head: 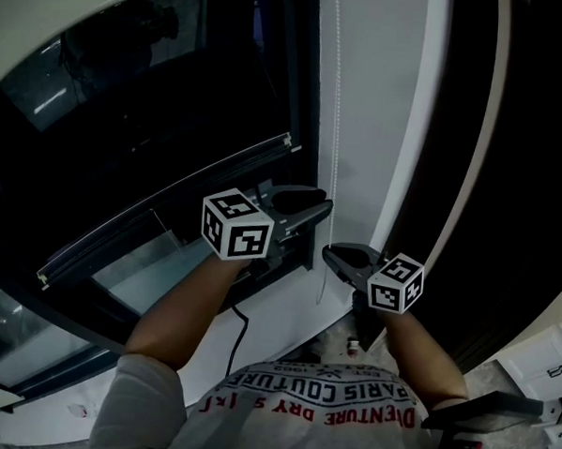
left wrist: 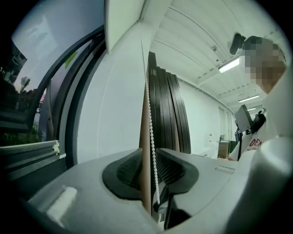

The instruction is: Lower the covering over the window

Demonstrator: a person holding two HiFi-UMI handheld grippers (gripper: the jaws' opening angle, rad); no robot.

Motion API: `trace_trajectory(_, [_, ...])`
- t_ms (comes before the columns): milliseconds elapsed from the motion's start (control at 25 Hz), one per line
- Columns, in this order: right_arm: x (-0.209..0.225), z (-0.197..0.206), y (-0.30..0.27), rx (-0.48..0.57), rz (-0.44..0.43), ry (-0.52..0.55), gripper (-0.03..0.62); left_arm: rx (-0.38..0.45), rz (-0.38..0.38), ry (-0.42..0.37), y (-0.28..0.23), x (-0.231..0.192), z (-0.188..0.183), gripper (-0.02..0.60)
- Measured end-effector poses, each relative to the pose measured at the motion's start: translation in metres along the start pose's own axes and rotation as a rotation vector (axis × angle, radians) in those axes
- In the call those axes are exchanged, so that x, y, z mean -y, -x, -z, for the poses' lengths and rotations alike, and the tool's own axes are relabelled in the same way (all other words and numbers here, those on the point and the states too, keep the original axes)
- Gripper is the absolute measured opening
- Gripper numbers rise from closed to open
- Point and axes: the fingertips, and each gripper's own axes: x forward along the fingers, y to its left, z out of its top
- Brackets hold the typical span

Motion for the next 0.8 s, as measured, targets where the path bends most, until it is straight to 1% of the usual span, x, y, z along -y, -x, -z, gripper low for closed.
trace_trajectory(240, [-0.001,0.001,0.001,-0.005,0.001,-0.001,0.008,0.027,0.022,-0.015,-0.014,0.002,-0.033,0.095])
trace_trajectory(400, [-0.001,0.001,0.0,-0.003,-0.002,-0.001,0.008,0.041,0.003,-0.039,-0.018,0.002,-0.045,0.091])
trace_trajectory(440, [-0.001,0.001,0.0,-0.002,-0.002,-0.002,0.008,0.04,-0.006,-0.037,-0.017,0.001,-0.045,0.073])
trace_trajectory(480, [0.0,0.001,0.0,0.0,-0.001,-0.004,0.008,0.038,-0.015,-0.03,-0.016,-0.001,-0.045,0.029])
trace_trajectory(640, [0.0,0.0,0.002,0.006,0.007,-0.01,0.008,0.051,-0.018,-0.002,-0.014,-0.001,-0.044,0.008])
trace_trajectory(800, [0.0,-0.001,0.002,0.019,0.015,-0.008,0.008,0.062,-0.025,-0.001,-0.012,-0.001,-0.044,0.006])
